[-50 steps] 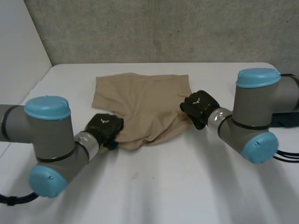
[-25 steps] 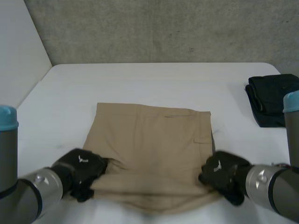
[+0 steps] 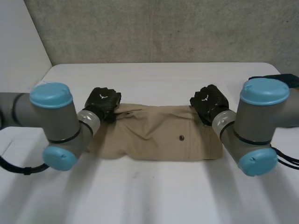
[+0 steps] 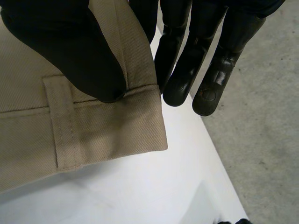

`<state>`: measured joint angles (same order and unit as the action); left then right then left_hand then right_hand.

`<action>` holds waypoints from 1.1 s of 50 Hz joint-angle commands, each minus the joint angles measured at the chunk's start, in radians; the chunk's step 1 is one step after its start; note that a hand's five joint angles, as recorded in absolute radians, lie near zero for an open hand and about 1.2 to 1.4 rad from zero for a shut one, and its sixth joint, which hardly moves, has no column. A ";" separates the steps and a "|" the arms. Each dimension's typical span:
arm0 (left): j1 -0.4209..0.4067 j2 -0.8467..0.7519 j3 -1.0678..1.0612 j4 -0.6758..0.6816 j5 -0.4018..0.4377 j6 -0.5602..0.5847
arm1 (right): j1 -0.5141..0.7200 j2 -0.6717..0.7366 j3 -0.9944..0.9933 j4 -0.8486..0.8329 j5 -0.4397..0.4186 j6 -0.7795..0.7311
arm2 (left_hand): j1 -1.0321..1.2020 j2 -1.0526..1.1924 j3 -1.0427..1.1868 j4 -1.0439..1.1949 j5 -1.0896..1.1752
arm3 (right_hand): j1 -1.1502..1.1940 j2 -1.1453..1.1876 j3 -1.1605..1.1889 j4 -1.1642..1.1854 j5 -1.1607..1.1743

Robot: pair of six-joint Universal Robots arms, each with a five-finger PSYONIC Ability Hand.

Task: Fold the laundry.

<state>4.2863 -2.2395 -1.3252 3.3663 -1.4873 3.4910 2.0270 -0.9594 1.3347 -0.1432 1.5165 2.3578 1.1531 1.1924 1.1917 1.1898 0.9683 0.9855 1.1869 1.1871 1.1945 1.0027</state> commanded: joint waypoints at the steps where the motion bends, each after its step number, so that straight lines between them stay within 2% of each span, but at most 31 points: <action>1: 0.003 -0.097 0.078 0.163 -0.068 0.011 | -0.001 0.126 -0.094 -0.090 -0.001 -0.005 | 0.159 0.119 0.120 0.122 0.169 | 0.411 0.209 0.209 0.202 0.219; 5: 0.001 -0.124 0.081 0.278 -0.100 0.023 | 0.006 0.179 -0.127 -0.141 -0.001 -0.012 | 0.036 -0.004 -0.003 -0.001 0.046 | 0.411 0.209 0.209 0.202 0.219; 8: -0.002 -0.138 0.077 0.320 -0.100 0.032 | 0.009 0.208 -0.146 -0.187 -0.009 -0.026 | -0.263 -0.302 -0.302 -0.300 -0.253 | 0.411 0.209 0.209 0.202 0.219; 10: -0.002 -0.140 0.073 0.321 -0.105 0.033 | 0.010 0.220 -0.155 -0.229 -0.009 -0.037 | -0.370 -0.409 -0.408 -0.406 -0.359 | 0.411 0.209 0.209 0.202 0.219; 11: -0.003 -0.138 0.069 0.321 -0.107 0.034 | 0.010 0.225 -0.158 -0.245 -0.009 -0.038 | -0.541 -0.581 -0.580 -0.578 -0.531 | 0.319 0.117 0.117 0.110 0.127; 12: -0.006 -0.137 0.066 0.321 -0.105 0.034 | 0.012 0.228 -0.166 -0.266 -0.009 -0.040 | -0.691 -0.731 -0.730 -0.728 -0.681 | -0.199 -0.401 -0.401 -0.409 -0.391; 14: -0.014 -0.129 0.058 0.320 -0.105 0.037 | 0.010 0.229 -0.173 -0.280 -0.013 -0.038 | -0.936 -0.975 -0.974 -0.972 -0.925 | -0.704 -0.906 -0.906 -0.913 -0.896; 15: -0.014 -0.123 0.051 0.318 -0.108 0.037 | 0.010 0.229 -0.177 -0.283 -0.016 -0.040 | -0.940 -0.979 -0.978 -0.976 -0.929 | -0.811 -1.012 -1.013 -1.020 -1.003; 19: -0.016 -0.068 0.015 0.317 -0.114 0.033 | 0.009 0.193 -0.183 -0.282 0.002 -0.017 | -0.945 -0.985 -0.984 -0.982 -0.935 | -0.811 -1.012 -1.013 -1.020 -1.003; 23: -0.010 0.033 -0.047 0.305 -0.108 0.025 | 0.007 0.085 -0.154 -0.254 0.005 0.026 | -0.937 -0.976 -0.975 -0.973 -0.926 | -0.811 -1.012 -1.013 -1.020 -1.003; 29: -0.016 0.098 -0.101 0.229 -0.051 0.020 | 0.002 -0.027 -0.111 -0.057 -0.004 0.092 | -0.934 -0.973 -0.972 -0.970 -0.923 | -0.811 -1.012 -1.013 -1.020 -1.003; 34: -0.005 0.069 -0.082 0.157 0.038 0.026 | 0.001 -0.044 -0.077 0.115 -0.010 0.129 | -0.922 -0.961 -0.961 -0.959 -0.912 | -0.811 -1.012 -1.013 -1.020 -1.003; 36: -0.002 0.035 -0.066 0.159 0.048 0.029 | -0.001 -0.047 -0.039 0.170 -0.015 0.164 | -0.919 -0.958 -0.958 -0.956 -0.909 | -0.811 -1.012 -1.013 -1.020 -1.003; 41: 0.026 -0.093 0.035 0.177 0.050 0.052 | -0.022 -0.093 0.061 0.180 -0.036 0.248 | -0.904 -0.944 -0.943 -0.941 -0.894 | -0.811 -1.012 -1.013 -1.020 -1.003; 46: 0.102 -0.204 0.142 0.229 0.045 0.100 | -0.062 -0.153 0.184 0.177 -0.085 0.301 | -0.869 -0.909 -0.908 -0.906 -0.859 | -0.811 -1.012 -1.013 -1.020 -1.003; 50: 0.129 -0.249 0.198 0.275 0.038 0.111 | -0.068 -0.159 0.274 0.154 -0.125 0.331 | -0.843 -0.882 -0.881 -0.879 -0.832 | -0.719 -0.920 -0.920 -0.928 -0.910; 55: 0.151 -0.275 0.238 0.294 -0.005 0.112 | -0.073 -0.160 0.363 0.016 -0.128 0.354 | -0.810 -0.850 -0.849 -0.847 -0.800 | -0.540 -0.741 -0.741 -0.749 -0.732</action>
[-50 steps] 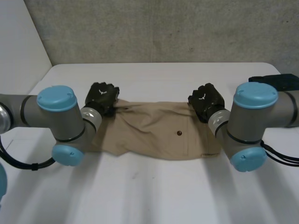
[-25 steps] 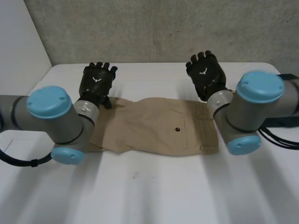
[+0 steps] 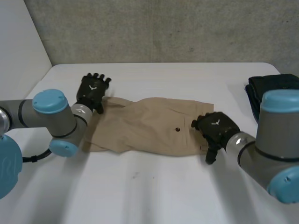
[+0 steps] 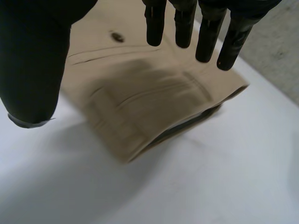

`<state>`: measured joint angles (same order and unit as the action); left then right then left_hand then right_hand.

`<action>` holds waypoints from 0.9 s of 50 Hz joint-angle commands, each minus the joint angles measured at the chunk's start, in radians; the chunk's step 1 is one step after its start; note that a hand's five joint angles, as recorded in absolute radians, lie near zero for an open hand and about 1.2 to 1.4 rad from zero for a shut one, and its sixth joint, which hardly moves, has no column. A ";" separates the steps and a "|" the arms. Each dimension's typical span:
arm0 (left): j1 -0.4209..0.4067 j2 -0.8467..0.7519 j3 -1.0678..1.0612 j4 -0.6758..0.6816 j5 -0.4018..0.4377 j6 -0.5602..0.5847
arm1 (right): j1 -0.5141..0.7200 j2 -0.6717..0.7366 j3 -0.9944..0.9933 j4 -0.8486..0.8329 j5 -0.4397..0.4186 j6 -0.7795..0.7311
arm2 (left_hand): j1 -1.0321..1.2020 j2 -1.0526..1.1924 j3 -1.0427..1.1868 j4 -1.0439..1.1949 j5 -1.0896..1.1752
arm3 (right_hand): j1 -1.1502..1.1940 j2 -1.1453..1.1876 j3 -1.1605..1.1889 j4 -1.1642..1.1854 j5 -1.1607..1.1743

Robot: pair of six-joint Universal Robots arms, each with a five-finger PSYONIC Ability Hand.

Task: Fold the laundry.

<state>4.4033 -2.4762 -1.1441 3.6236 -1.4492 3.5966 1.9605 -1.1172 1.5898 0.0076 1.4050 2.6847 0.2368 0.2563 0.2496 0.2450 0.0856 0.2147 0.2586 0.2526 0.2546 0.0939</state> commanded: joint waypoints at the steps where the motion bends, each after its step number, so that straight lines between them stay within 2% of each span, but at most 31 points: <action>1: 0.036 -0.038 0.057 0.035 -0.046 0.007 | -0.006 -0.003 0.113 -0.150 -0.017 0.029 | 0.106 0.086 0.093 0.098 0.083 | 0.246 0.202 0.208 0.206 0.192; 6: 0.024 -0.015 0.008 0.032 -0.048 0.007 | -0.017 -0.003 0.119 -0.216 -0.014 0.027 | 0.094 0.075 0.081 0.086 0.071 | 0.378 0.334 0.340 0.338 0.324; 14: -0.016 0.123 -0.126 0.032 -0.053 -0.010 | -0.020 0.046 0.108 -0.278 -0.014 0.021 | 0.062 0.042 0.049 0.054 0.039 | 0.507 0.463 0.469 0.467 0.453; 17: -0.031 0.148 -0.152 0.029 -0.054 -0.013 | -0.020 0.057 0.105 -0.297 -0.014 0.012 | 0.056 0.036 0.043 0.048 0.033 | 0.627 0.584 0.590 0.588 0.574; 22: -0.039 0.218 -0.196 0.021 -0.057 -0.018 | -0.029 0.082 0.079 -0.307 -0.011 0.011 | 0.044 0.025 0.031 0.036 0.021 | 1.181 1.137 1.143 1.141 1.127; 31: -0.045 0.302 -0.253 -0.019 -0.057 -0.116 | -0.098 0.065 0.081 -0.284 -0.015 0.009 | 0.027 0.007 0.014 0.018 0.003 | 1.182 1.138 1.144 1.142 1.128; 32: -0.045 0.309 -0.256 -0.028 -0.056 -0.127 | -0.098 0.059 0.084 -0.264 -0.012 0.018 | 0.027 0.007 0.014 0.018 0.003 | 0.825 0.781 0.787 0.785 0.771; 33: -0.045 0.313 -0.258 -0.035 -0.056 -0.136 | -0.098 0.057 0.088 -0.258 -0.014 0.020 | 0.027 0.007 0.014 0.018 0.003 | 0.688 0.644 0.650 0.648 0.634; 35: -0.048 0.327 -0.264 -0.060 -0.054 -0.154 | -0.098 0.053 0.094 -0.242 -0.024 0.024 | 0.027 0.007 0.014 0.018 0.003 | 0.628 0.584 0.590 0.588 0.574; 37: -0.050 0.339 -0.269 -0.071 -0.054 -0.162 | -0.097 0.048 0.096 -0.222 -0.024 0.030 | 0.027 0.007 0.014 0.018 0.003 | 0.429 0.385 0.391 0.389 0.375; 39: -0.053 0.355 -0.278 -0.083 -0.053 -0.165 | -0.097 0.046 0.096 -0.219 -0.023 0.035 | 0.027 0.007 0.014 0.018 0.003 | 0.332 0.288 0.294 0.292 0.278; 45: -0.062 0.379 -0.299 -0.089 -0.053 -0.165 | -0.094 0.048 0.096 -0.219 -0.035 0.070 | 0.027 0.007 0.014 0.018 0.003 | 0.296 0.252 0.258 0.256 0.242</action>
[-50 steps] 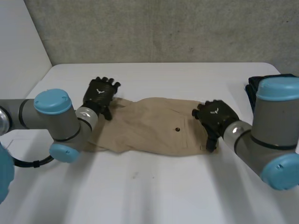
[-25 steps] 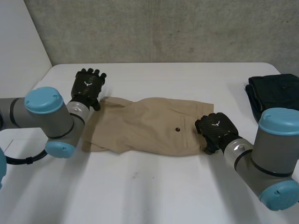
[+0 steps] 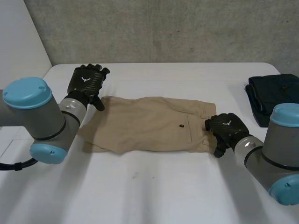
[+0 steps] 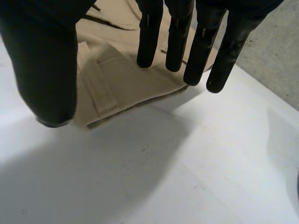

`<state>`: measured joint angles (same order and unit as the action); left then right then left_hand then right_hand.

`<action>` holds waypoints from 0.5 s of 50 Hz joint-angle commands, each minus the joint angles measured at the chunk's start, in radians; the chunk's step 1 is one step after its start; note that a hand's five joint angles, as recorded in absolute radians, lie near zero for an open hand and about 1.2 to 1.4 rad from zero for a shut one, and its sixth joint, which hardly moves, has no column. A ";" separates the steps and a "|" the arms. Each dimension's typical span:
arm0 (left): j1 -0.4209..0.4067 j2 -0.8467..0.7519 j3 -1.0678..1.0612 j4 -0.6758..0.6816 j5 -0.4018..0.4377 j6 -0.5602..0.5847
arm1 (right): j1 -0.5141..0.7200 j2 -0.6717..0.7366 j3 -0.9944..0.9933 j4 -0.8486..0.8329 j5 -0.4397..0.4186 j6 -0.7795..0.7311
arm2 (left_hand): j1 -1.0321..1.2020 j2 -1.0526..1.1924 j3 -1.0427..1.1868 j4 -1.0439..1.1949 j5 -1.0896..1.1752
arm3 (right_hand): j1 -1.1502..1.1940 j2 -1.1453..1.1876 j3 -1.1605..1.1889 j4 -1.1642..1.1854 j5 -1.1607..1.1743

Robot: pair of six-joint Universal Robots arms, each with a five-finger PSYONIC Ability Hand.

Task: Fold the laundry.

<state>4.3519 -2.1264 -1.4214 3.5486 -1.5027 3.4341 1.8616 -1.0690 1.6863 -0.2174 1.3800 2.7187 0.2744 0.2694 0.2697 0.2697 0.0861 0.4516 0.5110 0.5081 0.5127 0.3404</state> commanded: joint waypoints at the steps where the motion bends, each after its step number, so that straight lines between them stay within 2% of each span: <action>1: -0.014 0.032 -0.025 -0.014 0.001 -0.003 | 0.005 0.000 0.000 0.006 -0.012 0.045 | -0.011 -0.006 -0.006 -0.006 0.003 | 0.059 0.000 0.003 -0.002 -0.004; 10: -0.023 0.063 -0.062 -0.014 0.002 -0.004 | 0.001 0.044 -0.049 0.000 -0.021 0.153 | -0.011 -0.006 -0.006 -0.006 0.003 | 0.185 0.126 0.129 0.124 0.122; 20: -0.034 0.059 -0.063 -0.016 0.002 -0.003 | 0.008 0.130 -0.122 0.004 -0.018 0.162 | -0.014 -0.009 -0.009 -0.009 0.000 | 0.382 0.322 0.325 0.321 0.318; 21: -0.034 0.059 -0.063 -0.016 0.004 -0.003 | 0.010 0.136 -0.128 0.004 -0.018 0.162 | -0.014 -0.009 -0.009 -0.009 0.000 | 0.426 0.366 0.369 0.365 0.362; 24: -0.035 0.057 -0.065 -0.016 0.004 -0.003 | 0.010 0.150 -0.142 0.006 -0.015 0.161 | -0.014 -0.009 -0.009 -0.009 0.000 | 0.943 0.883 0.886 0.882 0.879; 25: -0.035 0.057 -0.063 -0.016 0.004 -0.003 | 0.010 0.150 -0.143 0.006 -0.013 0.159 | -0.014 -0.009 -0.009 -0.009 0.000 | 0.945 0.885 0.888 0.884 0.881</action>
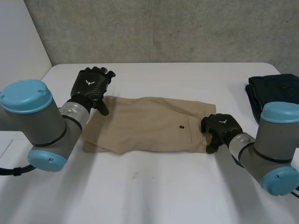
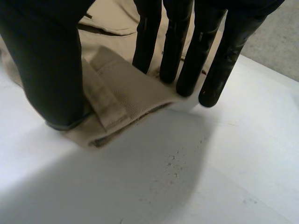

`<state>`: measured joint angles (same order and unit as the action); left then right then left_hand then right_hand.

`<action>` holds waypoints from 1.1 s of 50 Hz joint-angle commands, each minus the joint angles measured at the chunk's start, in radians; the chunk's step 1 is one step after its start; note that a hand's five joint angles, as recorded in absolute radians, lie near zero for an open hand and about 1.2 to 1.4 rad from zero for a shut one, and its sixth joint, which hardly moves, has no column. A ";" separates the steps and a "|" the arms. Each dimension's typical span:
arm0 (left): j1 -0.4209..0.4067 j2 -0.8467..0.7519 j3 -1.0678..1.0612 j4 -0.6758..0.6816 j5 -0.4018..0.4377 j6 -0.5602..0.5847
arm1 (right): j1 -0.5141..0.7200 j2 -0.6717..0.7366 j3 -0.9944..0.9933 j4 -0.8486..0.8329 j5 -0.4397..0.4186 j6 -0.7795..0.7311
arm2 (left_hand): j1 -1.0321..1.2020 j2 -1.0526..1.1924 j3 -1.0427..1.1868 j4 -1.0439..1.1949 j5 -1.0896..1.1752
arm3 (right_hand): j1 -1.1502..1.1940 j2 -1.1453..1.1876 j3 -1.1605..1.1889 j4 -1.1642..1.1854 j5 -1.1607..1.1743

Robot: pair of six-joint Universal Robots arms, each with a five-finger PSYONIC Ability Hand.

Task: Fold the laundry.

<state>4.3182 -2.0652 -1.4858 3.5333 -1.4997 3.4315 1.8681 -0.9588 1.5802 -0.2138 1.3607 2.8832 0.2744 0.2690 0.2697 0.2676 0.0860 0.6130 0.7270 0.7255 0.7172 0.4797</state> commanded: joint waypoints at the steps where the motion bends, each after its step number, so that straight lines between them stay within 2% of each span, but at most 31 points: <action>1: -0.003 -0.004 -0.001 -0.001 0.001 0.000 | -0.003 0.034 -0.038 0.002 0.020 -0.007 | -0.014 -0.009 -0.009 -0.007 0.000 | 0.783 0.669 0.671 0.679 0.742; 8: -0.008 0.005 -0.008 -0.028 0.001 0.000 | -0.017 -0.055 0.001 0.030 0.005 -0.062 | -0.020 -0.014 -0.015 -0.013 -0.006 | 0.783 0.669 0.671 0.679 0.742; 12: -0.009 0.036 -0.017 -0.056 0.001 -0.002 | -0.102 -0.164 0.050 0.100 -0.002 -0.195 | -0.040 -0.035 -0.036 -0.033 -0.026 | 0.783 0.669 0.671 0.679 0.742; 13: -0.011 0.045 -0.019 -0.063 0.001 -0.002 | -0.139 -0.185 0.066 0.128 0.000 -0.285 | -0.049 -0.044 -0.044 -0.042 -0.035 | 0.783 0.669 0.671 0.679 0.742; 15: -0.018 0.063 -0.028 -0.085 0.001 -0.006 | -0.168 -0.189 0.072 0.140 0.008 -0.362 | -0.055 -0.050 -0.050 -0.048 -0.041 | 0.783 0.669 0.671 0.679 0.742; 16: -0.020 0.069 -0.031 -0.093 0.001 -0.009 | -0.196 -0.195 0.076 0.152 0.017 -0.460 | -0.061 -0.055 -0.056 -0.054 -0.047 | 0.783 0.669 0.671 0.679 0.742; 20: -0.025 0.100 -0.045 -0.122 0.001 -0.029 | -0.221 -0.201 0.057 0.169 0.055 -0.654 | -0.064 -0.058 -0.059 -0.057 -0.050 | 0.783 0.669 0.671 0.679 0.742; 22: -0.026 0.111 -0.054 -0.129 0.001 -0.041 | -0.208 -0.204 0.037 0.168 0.089 -0.690 | -0.064 -0.058 -0.059 -0.057 -0.050 | 0.783 0.669 0.671 0.679 0.742; 26: -0.035 0.129 -0.063 -0.132 0.001 -0.054 | -0.091 -0.212 -0.070 0.175 0.135 -0.693 | -0.064 -0.058 -0.059 -0.057 -0.050 | 0.783 0.669 0.671 0.679 0.742; 33: -0.035 0.160 -0.076 -0.134 -0.002 -0.055 | 0.129 -0.199 -0.186 0.157 0.117 -0.716 | -0.064 -0.058 -0.059 -0.057 -0.050 | 0.783 0.669 0.671 0.679 0.742; 34: -0.035 0.165 -0.077 -0.134 -0.002 -0.055 | 0.194 -0.186 -0.215 0.154 0.094 -0.729 | -0.064 -0.058 -0.059 -0.057 -0.050 | 0.783 0.669 0.671 0.679 0.742; 37: -0.035 0.178 -0.079 -0.134 -0.005 -0.055 | 0.291 -0.140 -0.246 0.152 0.032 -0.772 | -0.067 -0.061 -0.062 -0.060 -0.053 | 0.783 0.669 0.671 0.679 0.742; 38: -0.034 0.181 -0.079 -0.136 -0.005 -0.055 | 0.349 -0.106 -0.258 0.157 -0.022 -0.806 | -0.070 -0.064 -0.065 -0.063 -0.056 | 0.783 0.669 0.671 0.679 0.742; 42: -0.026 0.204 -0.085 -0.142 -0.007 -0.055 | 0.443 -0.032 -0.272 0.163 -0.148 -0.858 | -0.070 -0.064 -0.065 -0.063 -0.056 | 0.783 0.669 0.671 0.679 0.742; 46: -0.020 0.212 -0.090 -0.143 -0.008 -0.055 | 0.480 0.041 -0.287 0.165 -0.216 -0.858 | -0.070 -0.064 -0.065 -0.063 -0.056 | 0.783 0.669 0.671 0.679 0.742; 50: -0.015 0.212 -0.087 -0.140 -0.007 -0.055 | 0.499 0.061 -0.307 0.165 -0.230 -0.803 | -0.073 -0.067 -0.068 -0.066 -0.059 | 0.783 0.669 0.671 0.679 0.742; 51: -0.014 0.212 -0.083 -0.140 -0.007 -0.055 | 0.500 0.058 -0.312 0.165 -0.230 -0.779 | -0.076 -0.070 -0.071 -0.069 -0.062 | 0.726 0.612 0.614 0.622 0.685; 52: -0.012 0.211 -0.077 -0.139 -0.007 -0.055 | 0.502 0.055 -0.315 0.163 -0.230 -0.750 | -0.076 -0.070 -0.071 -0.069 -0.062 | 0.531 0.417 0.418 0.427 0.490; 53: -0.011 0.209 -0.074 -0.137 -0.007 -0.057 | 0.494 0.049 -0.322 0.162 -0.226 -0.673 | -0.076 -0.070 -0.071 -0.069 -0.062 | 0.131 0.017 0.018 0.027 0.089; 55: -0.011 0.208 -0.070 -0.136 -0.007 -0.057 | 0.487 0.035 -0.330 0.162 -0.221 -0.572 | -0.076 -0.070 -0.071 -0.069 -0.062 | -0.268 -0.382 -0.380 -0.372 -0.309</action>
<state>4.3022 -1.8522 -1.5706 3.3926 -1.5070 3.3763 2.3692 -0.9058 1.2775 -0.0494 1.1315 2.0678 0.2555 0.2307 0.2404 0.2287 0.0521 0.9030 1.0645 1.0697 1.0680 0.8912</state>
